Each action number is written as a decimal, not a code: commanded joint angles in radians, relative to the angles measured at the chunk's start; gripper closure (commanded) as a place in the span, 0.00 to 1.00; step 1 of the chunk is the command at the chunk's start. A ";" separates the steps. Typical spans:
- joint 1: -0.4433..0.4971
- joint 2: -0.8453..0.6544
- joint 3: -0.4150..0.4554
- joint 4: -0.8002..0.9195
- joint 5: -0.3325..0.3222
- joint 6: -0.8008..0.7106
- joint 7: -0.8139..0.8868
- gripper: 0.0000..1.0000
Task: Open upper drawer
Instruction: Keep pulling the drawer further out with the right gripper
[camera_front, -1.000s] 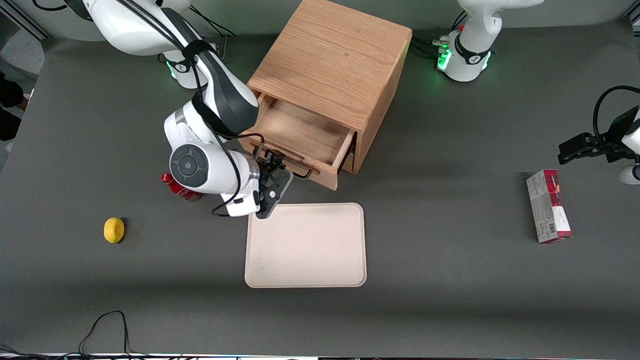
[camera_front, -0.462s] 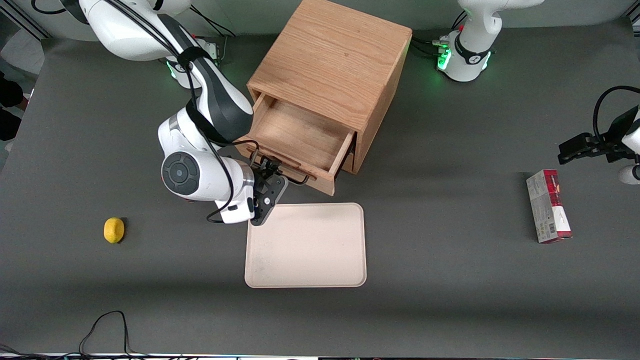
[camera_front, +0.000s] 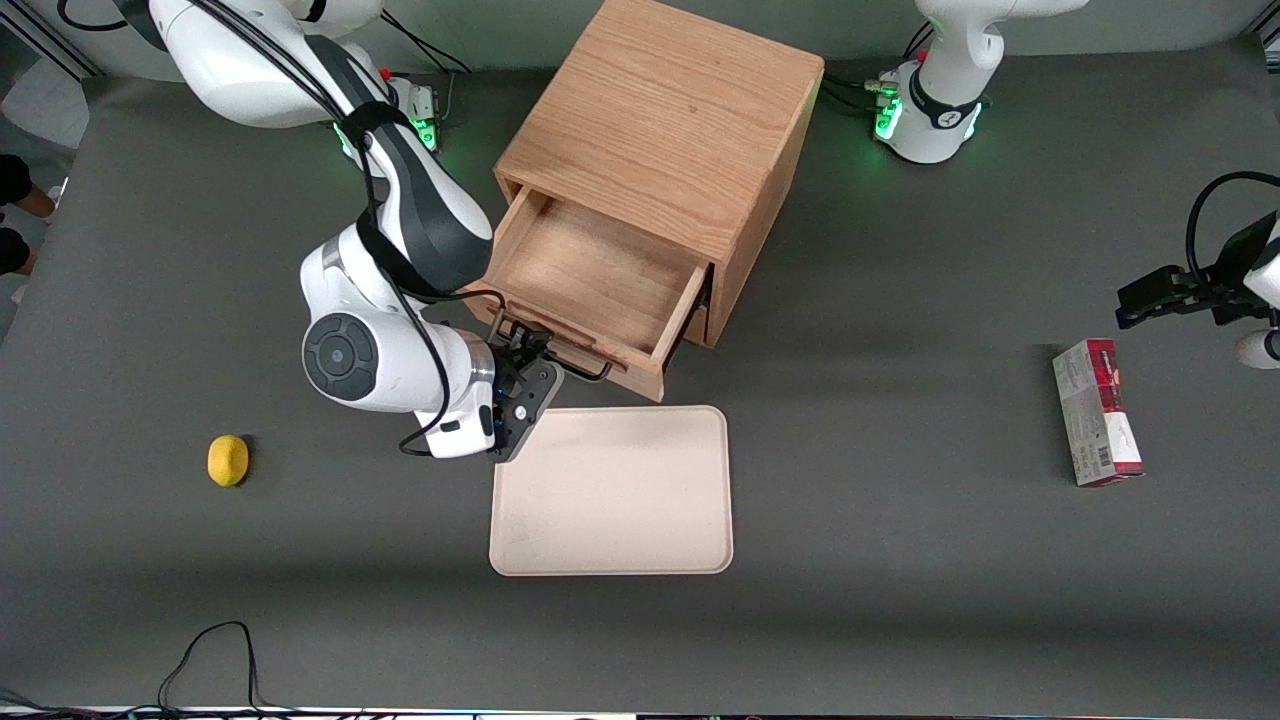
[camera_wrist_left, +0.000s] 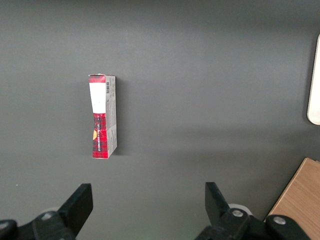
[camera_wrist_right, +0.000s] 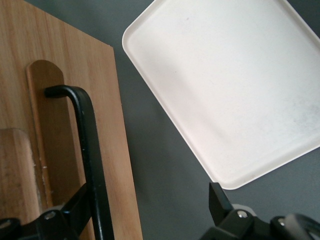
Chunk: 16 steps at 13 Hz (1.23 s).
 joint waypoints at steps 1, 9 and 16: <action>-0.009 0.034 0.002 0.055 -0.006 -0.005 -0.024 0.00; -0.021 0.067 0.002 0.096 -0.011 -0.004 -0.025 0.00; -0.044 0.080 0.003 0.110 -0.011 -0.004 -0.031 0.00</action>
